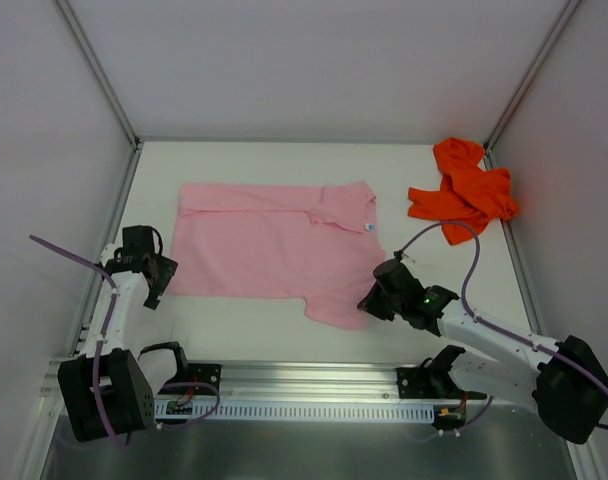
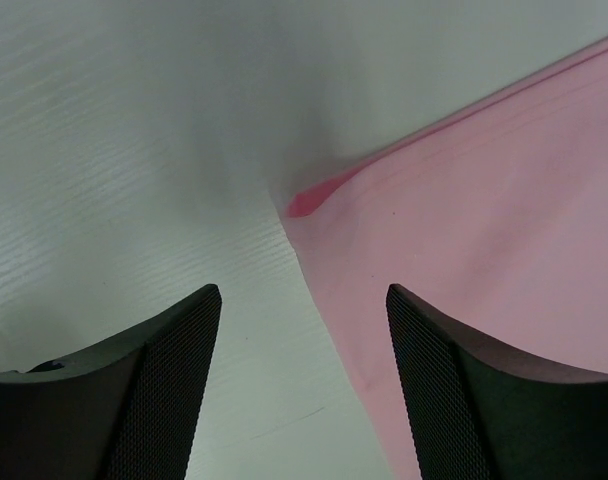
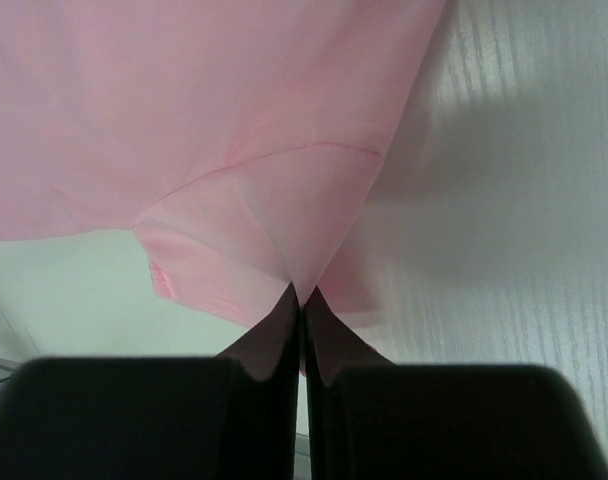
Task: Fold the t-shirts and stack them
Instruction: Grap the side of the flattened tshirt closest away from the robot with both arms
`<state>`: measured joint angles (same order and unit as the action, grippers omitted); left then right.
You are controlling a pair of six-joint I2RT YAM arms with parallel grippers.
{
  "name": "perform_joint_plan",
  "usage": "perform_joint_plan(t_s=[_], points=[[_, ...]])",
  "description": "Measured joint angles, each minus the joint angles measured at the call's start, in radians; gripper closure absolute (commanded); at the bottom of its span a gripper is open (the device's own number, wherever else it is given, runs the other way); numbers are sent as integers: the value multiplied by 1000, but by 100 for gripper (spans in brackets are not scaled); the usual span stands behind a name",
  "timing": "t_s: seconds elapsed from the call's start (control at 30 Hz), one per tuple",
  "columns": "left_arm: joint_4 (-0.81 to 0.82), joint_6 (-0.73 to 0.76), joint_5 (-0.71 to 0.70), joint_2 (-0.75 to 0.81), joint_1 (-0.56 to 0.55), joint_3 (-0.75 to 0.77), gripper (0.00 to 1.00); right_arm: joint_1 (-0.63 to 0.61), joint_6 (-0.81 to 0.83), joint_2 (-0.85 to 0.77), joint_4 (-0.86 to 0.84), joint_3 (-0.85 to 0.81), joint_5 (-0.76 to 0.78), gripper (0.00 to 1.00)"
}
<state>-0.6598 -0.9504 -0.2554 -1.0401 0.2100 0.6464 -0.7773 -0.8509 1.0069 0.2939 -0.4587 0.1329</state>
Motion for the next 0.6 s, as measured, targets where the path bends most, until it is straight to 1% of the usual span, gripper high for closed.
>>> perform_joint_plan(t_s=[0.03,0.13,0.2,0.27,0.43,0.5,0.57,0.6], points=[[5,0,0,-3,0,-6,38,2,1,0,1,0,-1,99],[19,0,3,-6,0,-27,48,13,5,-2,5,0,-2,99],[32,4,5,-9,0,-38,47,21,7,-7,8,2,-2,99],[43,6,9,-19,0,-46,44,29,11,-13,11,5,-1,99],[76,11,12,-51,0,-75,46,45,22,-21,18,6,-2,99],[88,13,13,-61,0,-89,51,48,24,-23,19,6,-2,99],[103,17,17,-68,0,-100,59,48,26,-28,22,6,-2,99],[115,20,21,-68,0,-106,70,49,26,-30,26,6,-2,99]])
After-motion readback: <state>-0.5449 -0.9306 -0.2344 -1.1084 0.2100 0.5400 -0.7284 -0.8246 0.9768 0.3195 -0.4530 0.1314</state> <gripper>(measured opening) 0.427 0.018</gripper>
